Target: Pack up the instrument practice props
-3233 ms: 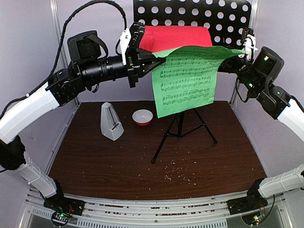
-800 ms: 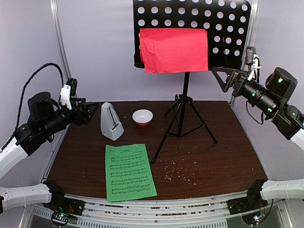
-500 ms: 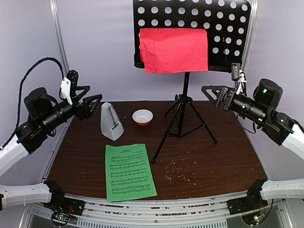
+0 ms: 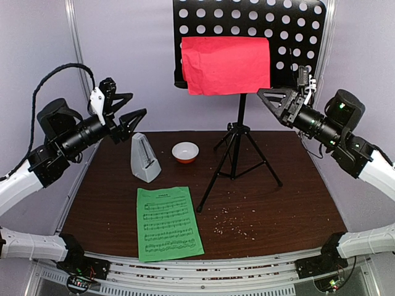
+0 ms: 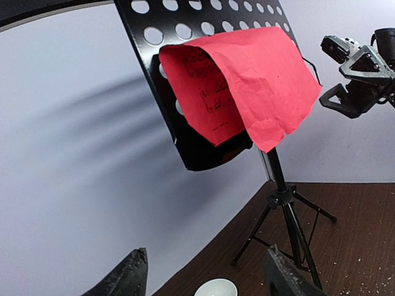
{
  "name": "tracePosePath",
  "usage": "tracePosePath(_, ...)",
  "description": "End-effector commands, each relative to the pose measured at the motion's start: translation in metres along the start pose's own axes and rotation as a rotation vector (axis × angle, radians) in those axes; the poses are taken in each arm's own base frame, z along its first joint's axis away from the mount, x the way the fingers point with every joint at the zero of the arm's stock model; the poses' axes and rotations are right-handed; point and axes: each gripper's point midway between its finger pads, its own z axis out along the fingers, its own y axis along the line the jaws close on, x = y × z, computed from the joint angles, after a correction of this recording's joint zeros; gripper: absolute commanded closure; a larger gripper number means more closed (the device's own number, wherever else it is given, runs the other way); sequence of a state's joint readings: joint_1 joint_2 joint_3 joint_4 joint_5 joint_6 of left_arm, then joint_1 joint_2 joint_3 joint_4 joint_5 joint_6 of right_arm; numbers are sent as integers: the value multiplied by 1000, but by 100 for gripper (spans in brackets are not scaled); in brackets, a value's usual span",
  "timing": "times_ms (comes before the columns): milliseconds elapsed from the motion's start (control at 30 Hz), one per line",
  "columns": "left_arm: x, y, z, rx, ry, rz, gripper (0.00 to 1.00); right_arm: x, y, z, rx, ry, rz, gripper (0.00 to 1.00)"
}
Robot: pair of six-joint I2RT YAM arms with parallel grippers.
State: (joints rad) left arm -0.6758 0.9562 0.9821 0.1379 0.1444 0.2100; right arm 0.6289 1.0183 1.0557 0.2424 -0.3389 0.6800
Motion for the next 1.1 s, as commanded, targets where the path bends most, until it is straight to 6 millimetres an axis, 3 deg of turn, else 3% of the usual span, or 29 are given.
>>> tracePosePath(0,-31,-2,12,16,-91,90,33,-29,21,5,-73,-96,46,25)
tracePosePath(133,-37,-4,22,14,-97,143,33,-34,24,11,-95,-109,50,28)
tracePosePath(267,-45,15,24,-90,-103,217,30,-44,30,10,-126,-162,52,30)
tracePosePath(400,-61,19,29,-108,-152,267,25,-51,35,11,-159,-198,56,33)
tracePosePath(733,-76,19,64,-86,-194,369,14,-75,64,5,-278,-266,60,52)
tracePosePath(933,-96,21,88,-67,-234,426,13,-98,90,6,-350,-286,38,52)
tracePosePath(1067,-108,19,104,-39,-272,450,13,-109,104,11,-385,-290,18,47)
